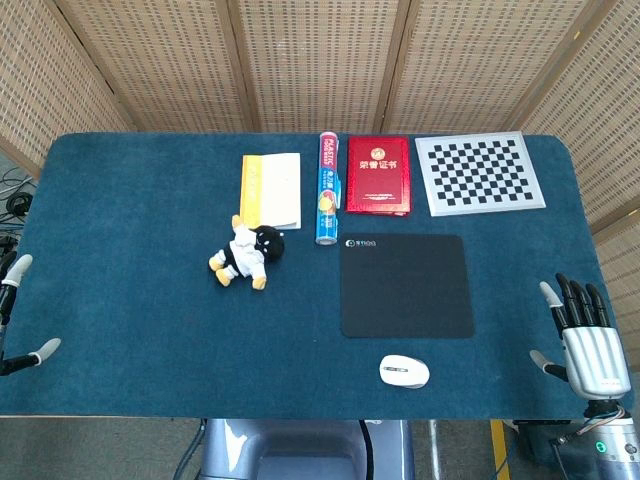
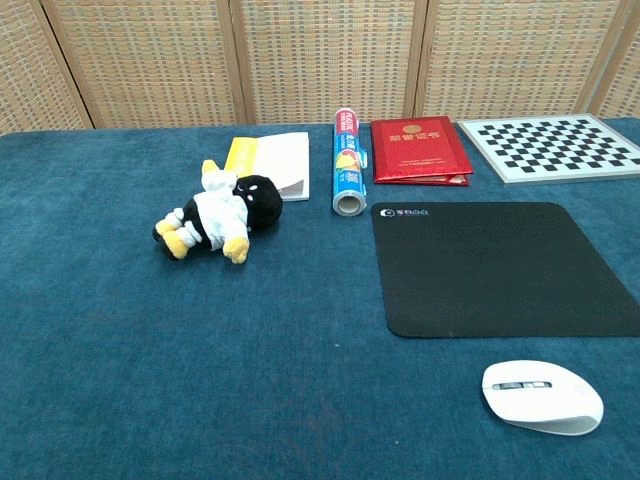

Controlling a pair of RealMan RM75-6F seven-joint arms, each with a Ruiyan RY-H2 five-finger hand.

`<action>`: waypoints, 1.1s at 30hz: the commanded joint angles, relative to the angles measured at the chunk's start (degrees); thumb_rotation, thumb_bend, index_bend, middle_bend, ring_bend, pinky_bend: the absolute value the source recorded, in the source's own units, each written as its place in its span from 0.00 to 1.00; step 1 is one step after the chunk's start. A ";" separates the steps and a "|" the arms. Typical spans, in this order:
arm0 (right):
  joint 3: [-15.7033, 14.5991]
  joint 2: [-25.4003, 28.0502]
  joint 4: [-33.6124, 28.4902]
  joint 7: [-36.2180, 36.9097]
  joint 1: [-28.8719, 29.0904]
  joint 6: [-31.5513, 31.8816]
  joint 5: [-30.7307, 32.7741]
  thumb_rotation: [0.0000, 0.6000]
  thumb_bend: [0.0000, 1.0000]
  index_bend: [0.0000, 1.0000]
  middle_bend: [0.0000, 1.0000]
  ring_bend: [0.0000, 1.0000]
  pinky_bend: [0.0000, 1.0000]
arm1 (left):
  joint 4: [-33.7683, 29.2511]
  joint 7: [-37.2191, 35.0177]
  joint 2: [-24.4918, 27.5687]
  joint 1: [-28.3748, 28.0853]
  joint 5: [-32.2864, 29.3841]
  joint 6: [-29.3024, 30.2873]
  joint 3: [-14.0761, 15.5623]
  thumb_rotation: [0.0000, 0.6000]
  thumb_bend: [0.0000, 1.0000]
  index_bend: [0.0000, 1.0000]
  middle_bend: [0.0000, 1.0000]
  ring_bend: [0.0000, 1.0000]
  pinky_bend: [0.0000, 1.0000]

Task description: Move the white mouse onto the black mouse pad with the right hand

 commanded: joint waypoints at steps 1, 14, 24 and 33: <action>-0.12 0.28 -0.39 -0.03 -0.21 0.31 -0.25 1.00 0.05 0.00 0.00 0.00 0.00 | -0.12 0.59 -0.10 0.07 -0.36 -0.03 -0.06 1.00 0.00 0.00 0.00 0.00 0.00; -5.50 2.88 -4.57 10.57 6.44 -10.80 -8.69 1.00 0.04 0.00 0.00 0.00 0.00 | -0.91 2.79 -0.87 -0.42 -2.42 -1.02 -0.76 1.00 0.00 0.00 0.00 0.00 0.00; -5.95 -3.00 -4.90 6.93 15.10 -23.53 -10.69 1.00 0.05 0.06 0.03 0.00 0.00 | -0.88 2.36 -0.68 -1.28 -4.79 -2.67 -1.61 1.00 0.00 0.00 0.00 0.00 0.00; -5.67 -6.12 -4.11 0.58 17.22 -30.57 -4.40 1.00 0.05 0.06 0.05 0.00 0.02 | -0.74 1.57 -0.22 -1.71 -5.50 -3.66 -1.77 1.00 0.00 0.00 0.00 0.00 0.00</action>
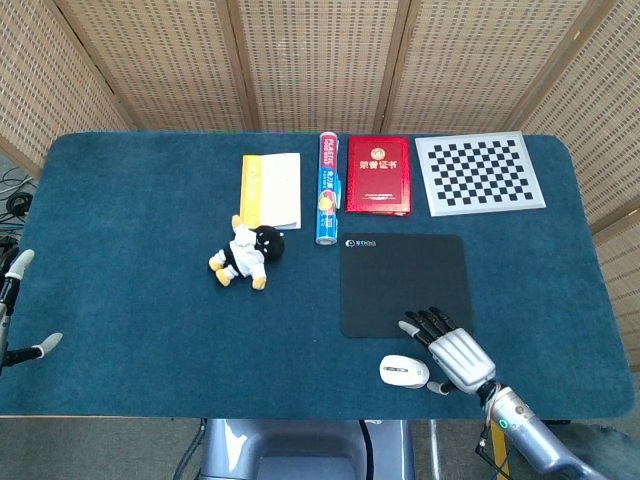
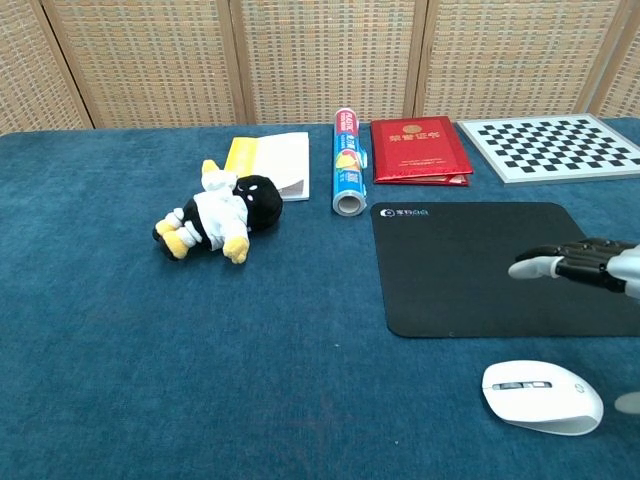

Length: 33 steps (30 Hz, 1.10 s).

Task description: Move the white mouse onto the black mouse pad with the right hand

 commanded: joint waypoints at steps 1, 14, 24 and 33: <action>0.04 -0.55 -0.25 -2.00 0.68 -2.03 2.58 1.00 0.05 0.06 0.06 0.00 0.02 | 0.00 -0.06 0.05 -0.05 -0.08 -0.07 -0.02 1.00 0.00 0.00 0.00 0.00 0.00; -0.83 -3.69 -1.71 -5.42 0.38 -2.17 5.86 1.00 0.05 0.07 0.10 0.03 0.11 | 0.06 -0.42 0.17 -0.10 -0.42 -0.13 -0.08 1.00 0.00 0.00 0.00 0.00 0.00; 0.12 -7.56 -0.65 -9.96 0.99 -3.33 10.03 1.00 0.09 0.09 0.11 0.04 0.12 | 0.26 -0.84 0.21 -0.12 -0.63 -0.12 -0.16 1.00 0.00 0.00 0.00 0.00 0.00; 0.70 -9.60 0.82 -8.51 1.10 -1.58 10.42 1.00 0.47 0.34 0.46 0.44 0.49 | 0.35 -1.08 0.25 -0.40 -1.27 -0.48 -0.44 1.00 0.00 0.00 0.00 0.00 0.00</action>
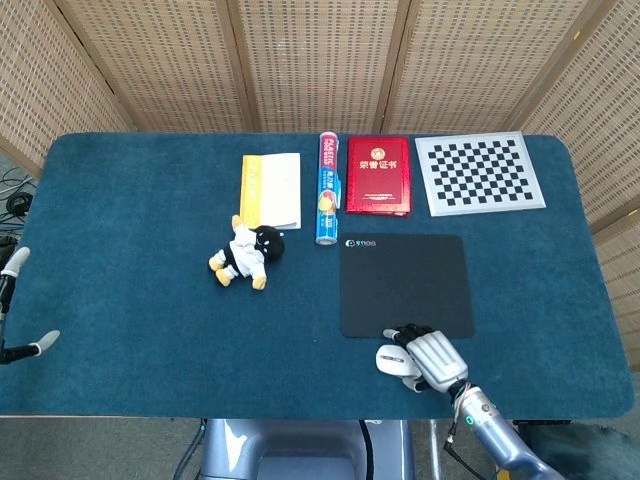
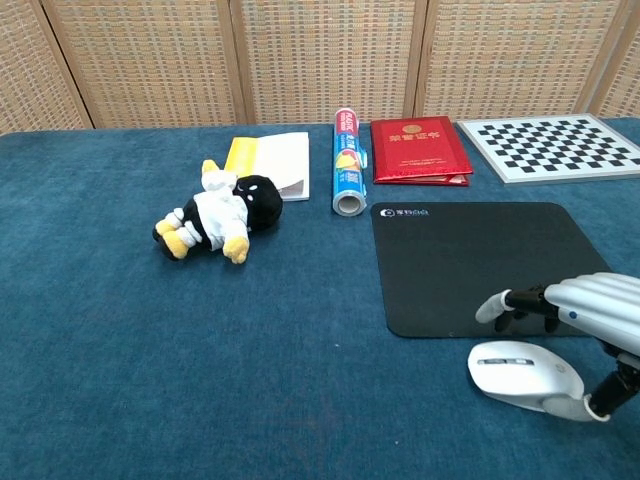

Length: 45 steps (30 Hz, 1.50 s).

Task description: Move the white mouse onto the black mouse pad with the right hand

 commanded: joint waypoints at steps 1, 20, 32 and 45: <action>-0.14 -0.16 0.38 -0.04 0.31 -0.61 0.38 1.00 0.52 0.37 0.50 0.48 0.52 | -0.06 0.12 0.02 -0.12 -0.18 -0.18 -0.03 1.00 0.00 0.00 0.00 0.00 0.00; 2.90 2.14 -4.08 5.29 2.03 3.52 -1.42 1.00 0.75 0.46 0.64 0.63 0.61 | 0.57 -0.44 -0.18 0.77 -1.60 0.62 0.09 1.00 0.00 0.00 0.00 0.00 0.00; 19.48 -0.75 -5.50 -13.40 9.78 2.23 28.99 1.00 0.75 0.46 0.64 0.63 0.61 | 0.49 -1.33 0.45 -0.98 -3.25 -2.45 -0.68 1.00 0.00 0.00 0.00 0.00 0.00; 31.24 -20.47 3.63 -41.01 22.94 29.60 61.53 1.00 0.78 0.46 0.64 0.64 0.64 | 1.97 -8.45 3.14 -2.27 -3.36 -6.44 -0.94 1.00 0.00 0.00 0.00 0.00 0.00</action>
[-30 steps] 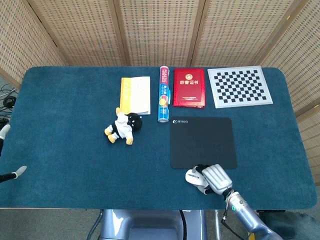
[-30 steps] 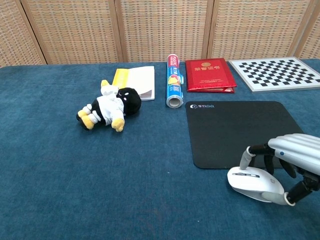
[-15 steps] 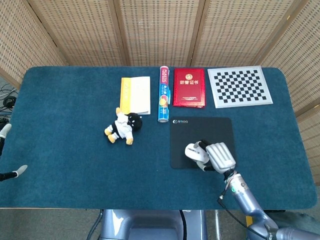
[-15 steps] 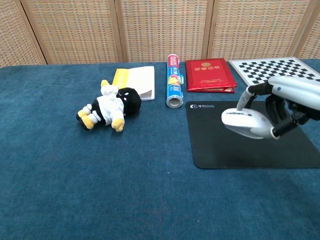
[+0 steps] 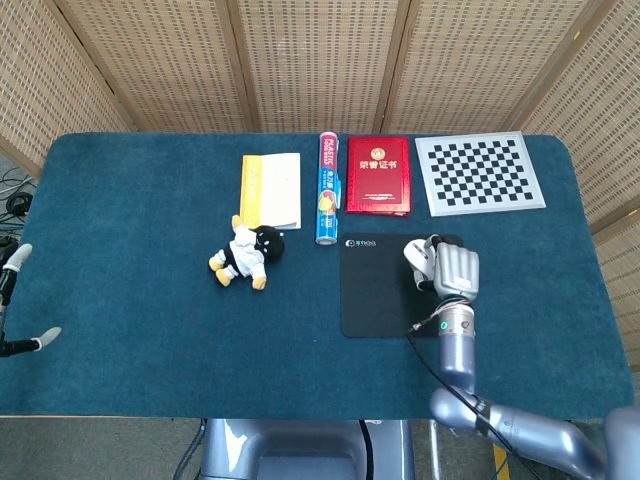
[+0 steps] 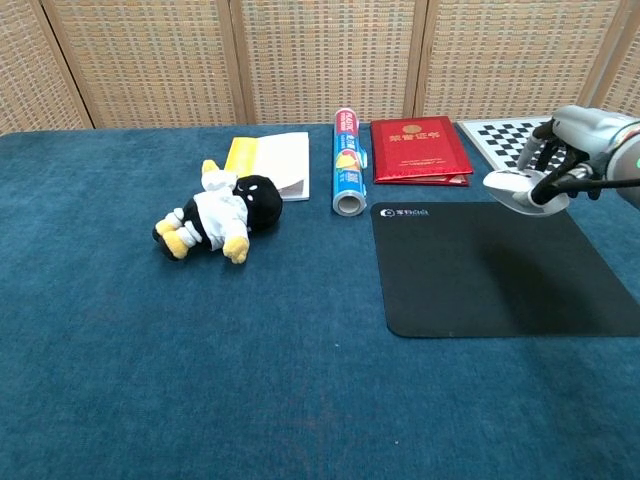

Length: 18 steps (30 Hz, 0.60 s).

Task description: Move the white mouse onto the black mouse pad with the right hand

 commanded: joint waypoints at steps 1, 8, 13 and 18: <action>4.72 -9.28 6.86 -6.92 5.92 9.92 6.83 1.00 0.78 0.46 0.64 0.64 0.64 | 0.94 -2.80 1.05 -0.36 -0.05 -1.35 -0.16 1.00 0.00 0.00 0.00 0.00 0.00; 6.61 -16.63 15.03 -9.13 7.99 15.58 9.35 1.00 0.80 0.46 0.64 0.65 0.64 | 2.34 -7.16 2.50 -1.16 -0.23 -4.08 -0.18 1.00 0.00 0.00 0.00 0.00 0.00; 8.32 -19.15 17.42 -8.05 8.19 14.75 9.83 1.00 0.80 0.46 0.64 0.65 0.64 | 2.76 -8.78 3.04 -1.38 0.24 -4.76 -0.04 1.00 0.00 0.00 0.00 0.00 0.00; 9.25 -20.40 18.87 -7.05 8.18 13.88 9.50 1.00 0.80 0.46 0.64 0.65 0.64 | 2.97 -9.65 3.26 -1.30 0.35 -4.66 0.00 1.00 0.00 0.00 0.00 0.00 0.00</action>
